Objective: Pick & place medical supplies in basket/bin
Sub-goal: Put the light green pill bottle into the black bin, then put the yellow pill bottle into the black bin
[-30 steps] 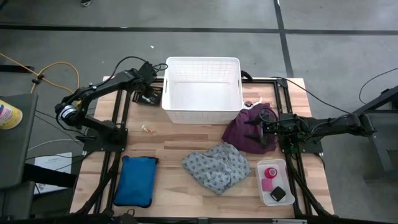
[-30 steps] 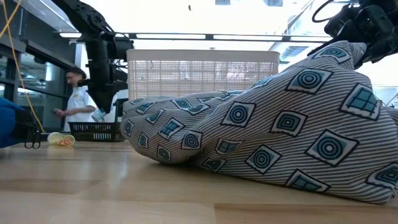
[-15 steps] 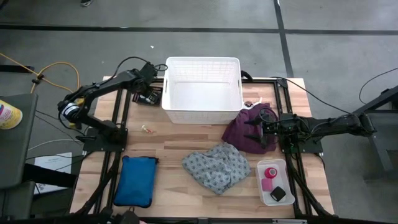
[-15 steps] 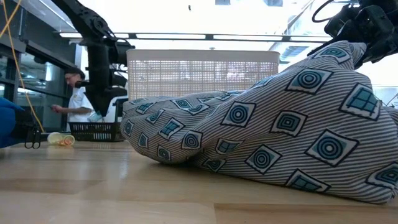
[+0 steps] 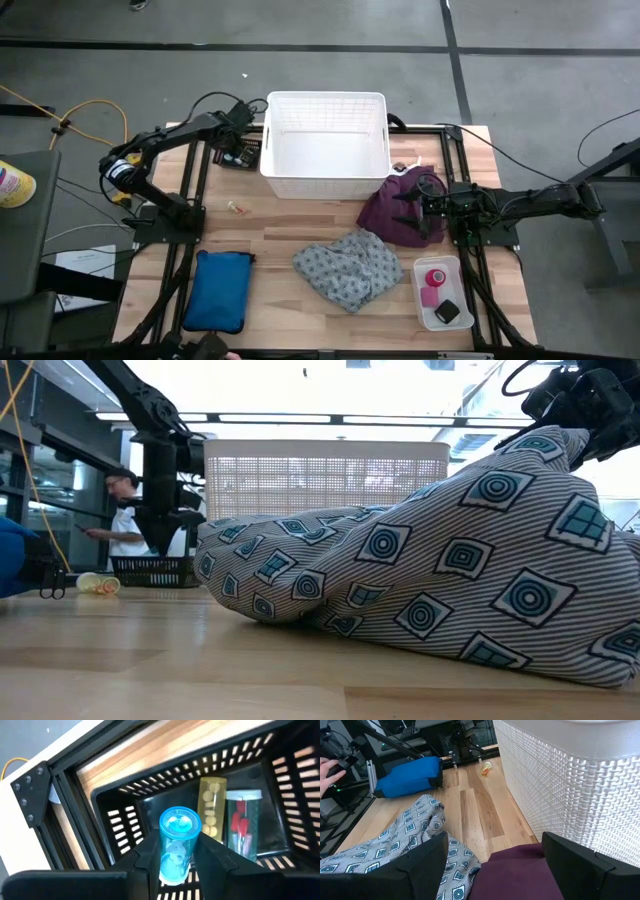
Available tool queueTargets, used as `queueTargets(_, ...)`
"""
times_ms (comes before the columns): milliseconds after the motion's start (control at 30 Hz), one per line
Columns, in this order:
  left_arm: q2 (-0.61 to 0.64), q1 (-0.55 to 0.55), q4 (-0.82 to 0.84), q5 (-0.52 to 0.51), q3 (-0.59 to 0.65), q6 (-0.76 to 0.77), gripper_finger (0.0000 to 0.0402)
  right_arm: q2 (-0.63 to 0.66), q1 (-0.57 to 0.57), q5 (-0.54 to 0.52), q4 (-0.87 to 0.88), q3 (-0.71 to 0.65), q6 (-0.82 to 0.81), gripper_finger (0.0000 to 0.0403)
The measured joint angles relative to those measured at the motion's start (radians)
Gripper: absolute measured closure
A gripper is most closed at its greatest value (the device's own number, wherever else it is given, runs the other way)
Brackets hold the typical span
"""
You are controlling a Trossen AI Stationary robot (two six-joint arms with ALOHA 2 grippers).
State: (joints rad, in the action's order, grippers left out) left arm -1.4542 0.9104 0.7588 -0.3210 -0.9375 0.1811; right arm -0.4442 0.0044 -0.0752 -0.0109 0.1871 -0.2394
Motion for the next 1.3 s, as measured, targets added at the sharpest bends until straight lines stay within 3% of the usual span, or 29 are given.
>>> queueTargets(333, -0.002, 0.006, 0.003, 0.001, 0.0, 0.003, 0.0265, 0.0, 0.0, 0.0, 0.0, 0.0, 0.0, 0.0094)
queueTargets(833, 0.002, 0.006, 0.006, 0.003, 0.0, -0.023, 0.026, 0.0, 0.0, 0.0, 0.0, 0.0, 0.0, 0.0094)
queueTargets(1133, 0.153, -0.003, 0.065, -0.009, -0.021, -0.022, 0.0259, 0.0, 0.0, 0.0, 0.0, 0.0, 0.0, 0.0094)
queueTargets(1300, 0.188, -0.034, 0.172, -0.033, -0.021, 0.06, 0.0259, 0.0, 0.0, 0.0, 0.0, 0.0, 0.0, 0.0094)
